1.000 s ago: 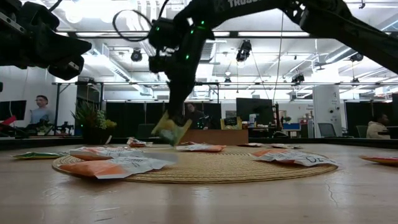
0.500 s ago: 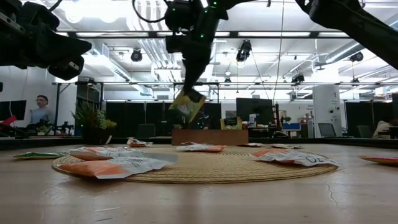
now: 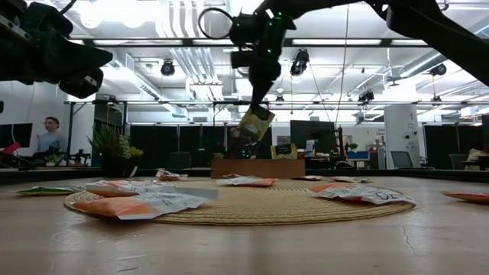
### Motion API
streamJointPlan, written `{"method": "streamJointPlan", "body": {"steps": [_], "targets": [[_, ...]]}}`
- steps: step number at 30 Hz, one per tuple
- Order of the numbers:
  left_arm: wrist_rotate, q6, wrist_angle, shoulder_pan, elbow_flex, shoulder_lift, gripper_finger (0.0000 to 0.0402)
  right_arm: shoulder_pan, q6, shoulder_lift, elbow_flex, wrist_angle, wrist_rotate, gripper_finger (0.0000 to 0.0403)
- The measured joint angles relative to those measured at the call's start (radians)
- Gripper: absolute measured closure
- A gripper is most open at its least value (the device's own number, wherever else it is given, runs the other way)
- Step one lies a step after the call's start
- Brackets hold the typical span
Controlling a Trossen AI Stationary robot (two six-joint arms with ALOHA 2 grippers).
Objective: Pick & Place Tea
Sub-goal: Put the top yellow tea bag into the right section of the wooden organizer
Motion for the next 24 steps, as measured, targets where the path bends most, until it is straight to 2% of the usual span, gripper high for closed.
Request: {"method": "streamJointPlan", "body": {"steps": [15, 24], "targets": [[0.0, 0.0, 0.0, 0.0, 0.0, 0.0, 0.0402, -0.173, -0.162, -0.002, -0.001, -0.035, 0.023, 0.0395], [0.0, 0.0, 0.0, 0.0, 0.0, 0.0, 0.0402, -0.192, -0.214, -0.002, -0.016, -0.042, 0.042, 0.0395]]}}
